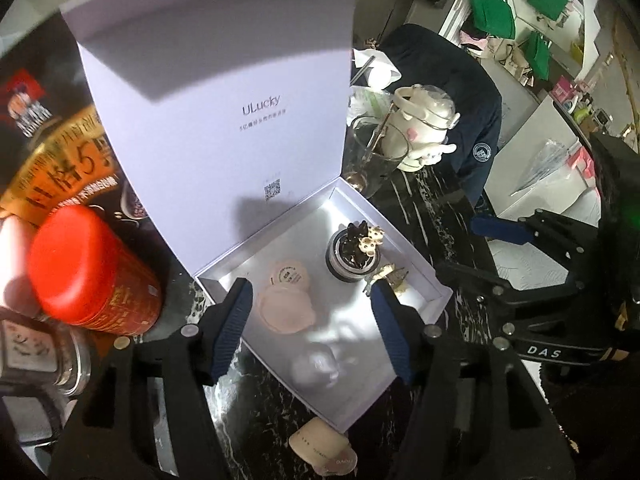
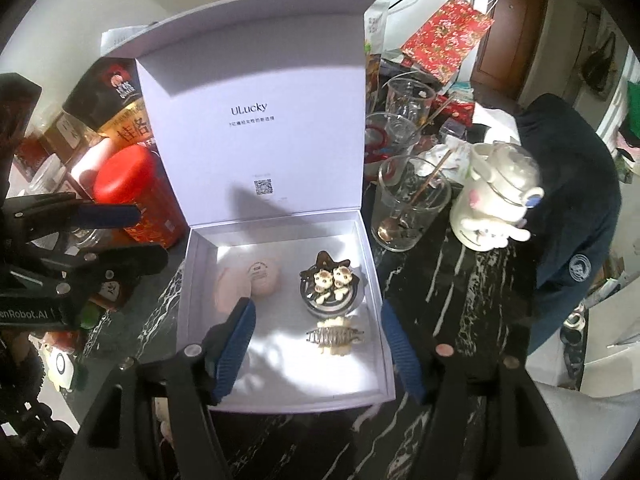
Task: Organize objects
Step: 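Open both grippers to release the claw clip and the white compact, then withdraw both grippers from the box back over the table, then move the left gripper to the cream jar while the right approaches the pink blush compact, then grasp the cream FLOWER LURE jar with the left gripper while the right grasps the blush compact, then lift the cream jar and the blush compact and carry them toward the box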
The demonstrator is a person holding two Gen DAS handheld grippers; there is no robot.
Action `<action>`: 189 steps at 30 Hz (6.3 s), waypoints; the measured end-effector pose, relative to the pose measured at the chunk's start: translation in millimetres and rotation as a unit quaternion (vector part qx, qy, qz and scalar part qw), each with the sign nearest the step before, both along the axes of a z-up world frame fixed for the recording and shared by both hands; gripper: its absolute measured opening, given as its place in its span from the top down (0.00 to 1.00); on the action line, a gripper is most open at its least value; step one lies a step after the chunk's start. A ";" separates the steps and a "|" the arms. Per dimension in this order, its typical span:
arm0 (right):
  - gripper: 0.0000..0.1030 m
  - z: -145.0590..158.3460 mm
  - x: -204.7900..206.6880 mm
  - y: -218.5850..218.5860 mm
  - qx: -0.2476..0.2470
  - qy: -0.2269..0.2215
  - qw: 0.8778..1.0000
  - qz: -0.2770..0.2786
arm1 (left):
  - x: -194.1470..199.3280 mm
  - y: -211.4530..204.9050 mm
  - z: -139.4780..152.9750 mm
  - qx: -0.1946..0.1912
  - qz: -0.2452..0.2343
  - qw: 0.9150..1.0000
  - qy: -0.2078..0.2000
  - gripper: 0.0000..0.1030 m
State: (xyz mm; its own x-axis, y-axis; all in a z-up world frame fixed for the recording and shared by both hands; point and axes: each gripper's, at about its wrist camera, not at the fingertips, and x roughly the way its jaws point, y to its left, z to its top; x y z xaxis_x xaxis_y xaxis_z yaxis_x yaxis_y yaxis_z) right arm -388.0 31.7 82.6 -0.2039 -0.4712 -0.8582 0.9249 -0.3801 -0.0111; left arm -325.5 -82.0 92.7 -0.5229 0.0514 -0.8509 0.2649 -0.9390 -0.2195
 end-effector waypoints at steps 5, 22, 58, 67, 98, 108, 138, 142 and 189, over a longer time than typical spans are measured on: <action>0.31 14.1 10.4 16.7 -0.008 0.007 1.000 -0.010 | 11.3 14.4 12.9 -0.014 -0.006 1.000 0.000 0.41; 0.27 47.9 48.8 63.2 -0.034 0.016 0.999 -0.025 | 59.6 44.7 47.3 -0.021 0.007 0.999 0.023 0.26; 0.26 -13.0 126.5 105.4 0.009 -0.047 0.999 0.007 | 152.6 71.5 -1.7 0.004 0.046 0.998 -0.036 0.22; 0.26 -57.2 150.1 104.8 0.036 -0.077 0.996 0.028 | 178.7 69.3 -39.5 0.028 0.071 0.995 -0.070 0.22; 0.33 -177.9 192.0 42.8 0.076 -0.071 0.989 0.105 | 210.9 32.1 -128.4 0.059 0.130 0.981 -0.132 0.22; 0.47 -176.7 179.0 55.3 0.067 -0.042 0.992 0.098 | 178.9 45.5 -137.2 0.055 0.093 0.987 -0.120 0.22; 0.48 -173.1 113.1 114.4 0.069 -0.020 0.997 0.004 | 96.5 77.4 -174.8 0.017 0.051 0.995 -0.079 0.30; 0.48 -172.8 113.4 120.7 0.070 -0.020 0.997 0.002 | 100.2 76.1 -173.1 0.017 0.061 0.995 -0.074 0.40; 0.48 -100.3 134.2 168.5 0.045 -0.035 0.998 -0.011 | 148.4 134.6 -98.4 0.036 -0.013 0.996 -0.077 0.42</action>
State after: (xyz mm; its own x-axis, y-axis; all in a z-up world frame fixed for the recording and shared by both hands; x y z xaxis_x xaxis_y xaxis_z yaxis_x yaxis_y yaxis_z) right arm -253.8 200.2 -17.7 -0.1505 -0.3868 -0.9098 0.9162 -0.4003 0.0187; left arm -177.1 52.6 -5.7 -0.3842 0.1266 -0.9145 0.2772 -0.9290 -0.2451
